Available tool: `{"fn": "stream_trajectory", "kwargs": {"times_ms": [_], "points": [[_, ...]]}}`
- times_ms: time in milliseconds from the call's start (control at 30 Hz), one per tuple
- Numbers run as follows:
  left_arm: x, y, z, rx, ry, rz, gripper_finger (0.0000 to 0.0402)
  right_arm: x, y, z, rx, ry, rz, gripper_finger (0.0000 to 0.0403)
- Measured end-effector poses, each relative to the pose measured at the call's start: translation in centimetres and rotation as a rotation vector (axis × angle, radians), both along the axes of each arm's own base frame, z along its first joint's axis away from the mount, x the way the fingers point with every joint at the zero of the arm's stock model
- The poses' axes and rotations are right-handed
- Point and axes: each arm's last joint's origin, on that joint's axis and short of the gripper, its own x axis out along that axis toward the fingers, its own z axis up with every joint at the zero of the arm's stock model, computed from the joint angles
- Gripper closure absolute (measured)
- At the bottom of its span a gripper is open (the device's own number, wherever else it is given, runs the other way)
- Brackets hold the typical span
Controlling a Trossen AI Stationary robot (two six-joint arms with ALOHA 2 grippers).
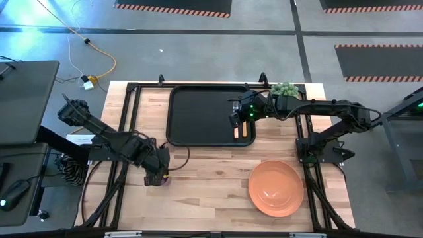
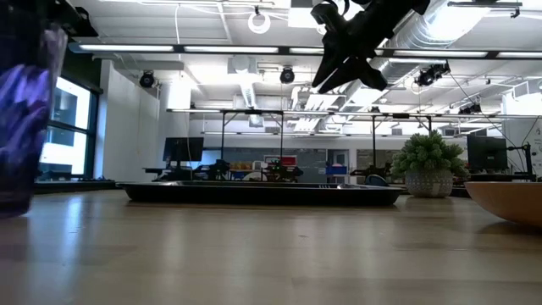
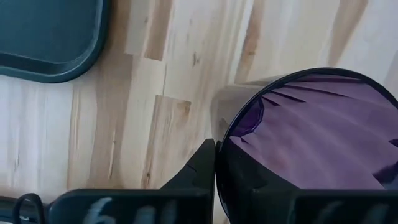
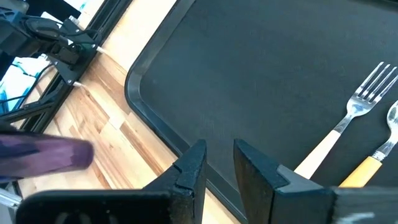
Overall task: Pick and place plate/cup/fork/spoon on tray
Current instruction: Put the violet glass cup on the black tray to the top right of the orange fork
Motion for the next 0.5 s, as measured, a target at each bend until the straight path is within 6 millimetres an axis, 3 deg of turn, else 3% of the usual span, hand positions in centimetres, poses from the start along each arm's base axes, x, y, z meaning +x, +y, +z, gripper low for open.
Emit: {"fn": "stream_trajectory", "kwargs": {"times_ms": [500], "points": [[-0.7,7.4,3.2,-0.046,-0.167,0.259,0.0399,0.4,0.0,0.4,0.011,-0.060,0.015,0.0332]]}}
